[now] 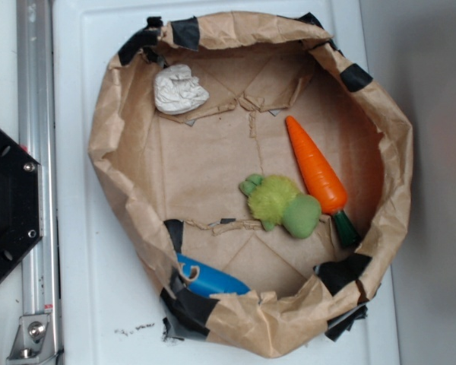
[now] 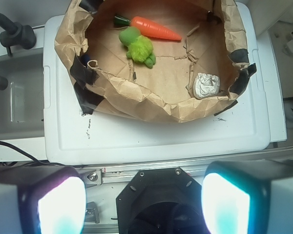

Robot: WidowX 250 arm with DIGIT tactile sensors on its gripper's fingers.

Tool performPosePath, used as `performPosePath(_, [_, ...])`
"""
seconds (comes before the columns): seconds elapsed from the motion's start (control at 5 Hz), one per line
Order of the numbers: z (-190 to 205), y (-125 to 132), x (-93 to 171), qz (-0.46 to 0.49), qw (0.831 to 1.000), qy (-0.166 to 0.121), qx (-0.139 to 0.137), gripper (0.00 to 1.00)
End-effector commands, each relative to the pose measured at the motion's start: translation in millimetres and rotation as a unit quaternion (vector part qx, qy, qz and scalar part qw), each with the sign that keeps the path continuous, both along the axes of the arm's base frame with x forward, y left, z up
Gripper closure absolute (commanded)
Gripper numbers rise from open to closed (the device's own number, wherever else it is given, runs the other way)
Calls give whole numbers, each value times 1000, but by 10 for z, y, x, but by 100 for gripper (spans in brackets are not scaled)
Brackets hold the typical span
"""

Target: Grab the white paper.

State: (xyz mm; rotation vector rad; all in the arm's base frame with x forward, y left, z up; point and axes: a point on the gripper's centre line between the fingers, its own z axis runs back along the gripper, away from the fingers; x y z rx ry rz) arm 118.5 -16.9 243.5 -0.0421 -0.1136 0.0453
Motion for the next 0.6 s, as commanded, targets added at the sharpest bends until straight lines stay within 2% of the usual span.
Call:
performPosePath(0.0, [0, 0, 0, 0, 1000, 0, 0, 0])
performPosePath(0.2, [-256, 229, 500, -19, 1000, 1, 24, 0])
performPosePath(0.4, [-442, 328, 940, -54, 998, 19, 31, 0])
